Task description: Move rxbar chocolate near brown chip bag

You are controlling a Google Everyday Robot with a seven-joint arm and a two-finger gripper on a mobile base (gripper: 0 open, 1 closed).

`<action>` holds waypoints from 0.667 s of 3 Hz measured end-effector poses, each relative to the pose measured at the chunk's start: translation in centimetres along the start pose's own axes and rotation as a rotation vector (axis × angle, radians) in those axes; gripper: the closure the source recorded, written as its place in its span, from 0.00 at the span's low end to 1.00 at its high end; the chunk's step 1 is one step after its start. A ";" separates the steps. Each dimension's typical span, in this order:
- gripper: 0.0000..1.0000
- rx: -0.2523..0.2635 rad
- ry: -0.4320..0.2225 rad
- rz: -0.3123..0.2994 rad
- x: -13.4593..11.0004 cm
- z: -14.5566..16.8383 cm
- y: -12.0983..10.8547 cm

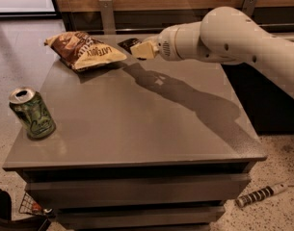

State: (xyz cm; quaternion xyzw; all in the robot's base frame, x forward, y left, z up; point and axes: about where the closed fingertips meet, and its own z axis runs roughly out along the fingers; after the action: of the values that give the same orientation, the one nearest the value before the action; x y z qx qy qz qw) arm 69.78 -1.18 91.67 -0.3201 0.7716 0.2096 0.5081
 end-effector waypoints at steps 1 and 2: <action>1.00 -0.012 0.036 0.025 2.1 1.8 0.5; 0.85 -0.016 0.037 0.025 2.1 2.0 0.7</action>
Offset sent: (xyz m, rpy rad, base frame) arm 0.0021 0.0092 -0.0245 -0.0050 0.0424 0.0009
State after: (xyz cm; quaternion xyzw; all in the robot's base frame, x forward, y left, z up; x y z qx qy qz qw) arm 69.96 0.05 88.97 -0.3181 0.7833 0.2161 0.4884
